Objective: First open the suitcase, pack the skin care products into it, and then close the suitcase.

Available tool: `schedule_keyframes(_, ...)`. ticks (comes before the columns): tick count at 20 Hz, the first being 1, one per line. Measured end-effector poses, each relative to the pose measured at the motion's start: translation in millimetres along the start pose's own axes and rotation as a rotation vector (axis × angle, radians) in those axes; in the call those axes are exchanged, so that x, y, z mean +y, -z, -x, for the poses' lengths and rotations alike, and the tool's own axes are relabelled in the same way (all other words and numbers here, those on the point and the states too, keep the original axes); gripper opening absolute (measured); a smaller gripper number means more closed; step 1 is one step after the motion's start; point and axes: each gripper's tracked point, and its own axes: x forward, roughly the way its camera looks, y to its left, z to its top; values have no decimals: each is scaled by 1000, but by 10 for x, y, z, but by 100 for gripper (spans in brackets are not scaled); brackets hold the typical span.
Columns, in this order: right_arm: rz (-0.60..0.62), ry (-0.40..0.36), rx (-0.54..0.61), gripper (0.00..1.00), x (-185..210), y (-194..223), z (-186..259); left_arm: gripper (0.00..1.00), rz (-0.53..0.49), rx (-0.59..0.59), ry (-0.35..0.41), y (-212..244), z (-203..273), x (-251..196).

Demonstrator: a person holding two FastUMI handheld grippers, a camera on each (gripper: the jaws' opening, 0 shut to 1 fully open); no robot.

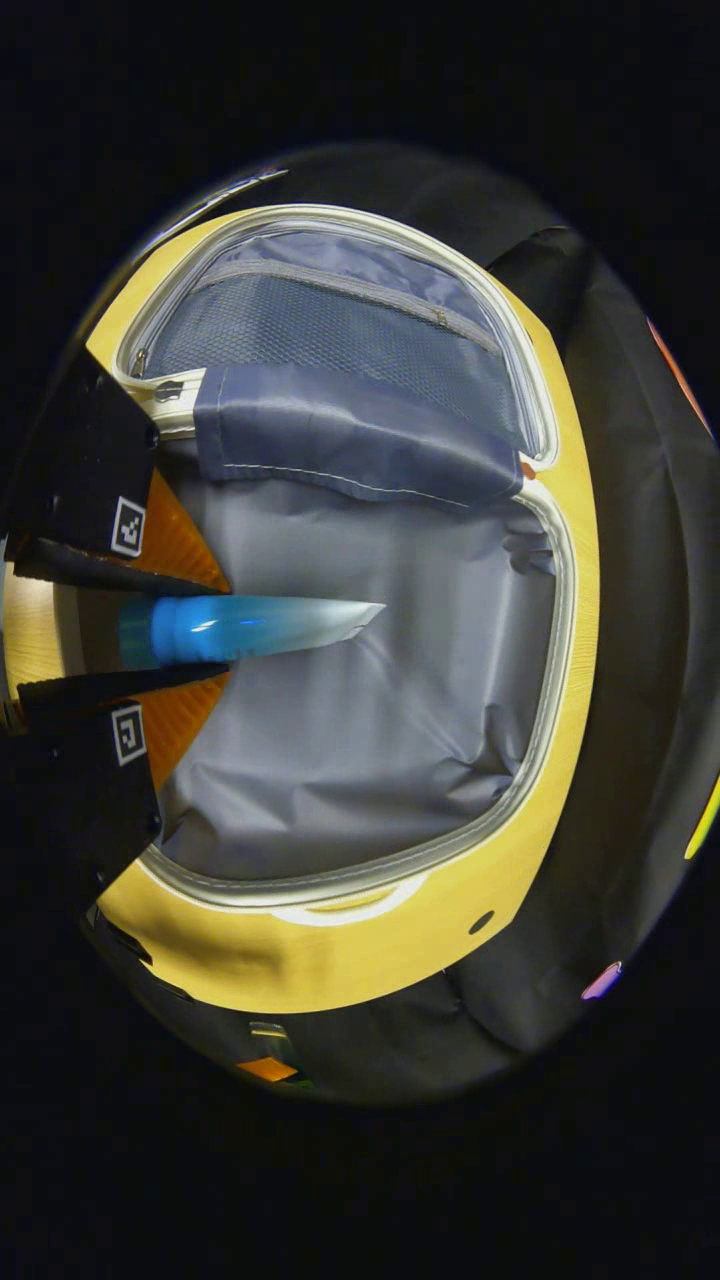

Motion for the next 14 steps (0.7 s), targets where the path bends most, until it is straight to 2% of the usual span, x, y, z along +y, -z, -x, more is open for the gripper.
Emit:
schedule_keyframes(1, 4, -19, -5, 35, 107, -74, -8, 40, 7, -28, 63, -18, 74, -125)
schedule_keyframes(3, 22, -76, -17, 35, 396, -242, -54, 48, 7, -92, 81, -70, 264, -148)
schedule_keyframes(4, 32, -101, -15, 32, 537, -294, -89, 42, -4, -122, 82, -79, 356, -126)
schedule_keyframes(6, 64, -145, -12, 35, 866, -395, -166, 83, -17, -179, 69, -101, 592, -44)
schedule_keyframes(7, 79, -175, -6, 35, 1050, -423, -186, 91, -26, -210, 61, -109, 730, 22)
schedule_keyframes(11, 111, -291, 42, 35, 1853, -398, -247, 93, -71, -391, 2, -153, 1275, 393)
schedule_keyframes(14, 131, -335, 128, 33, 2317, -179, -391, 94, -105, -552, -52, -212, 1717, 627)
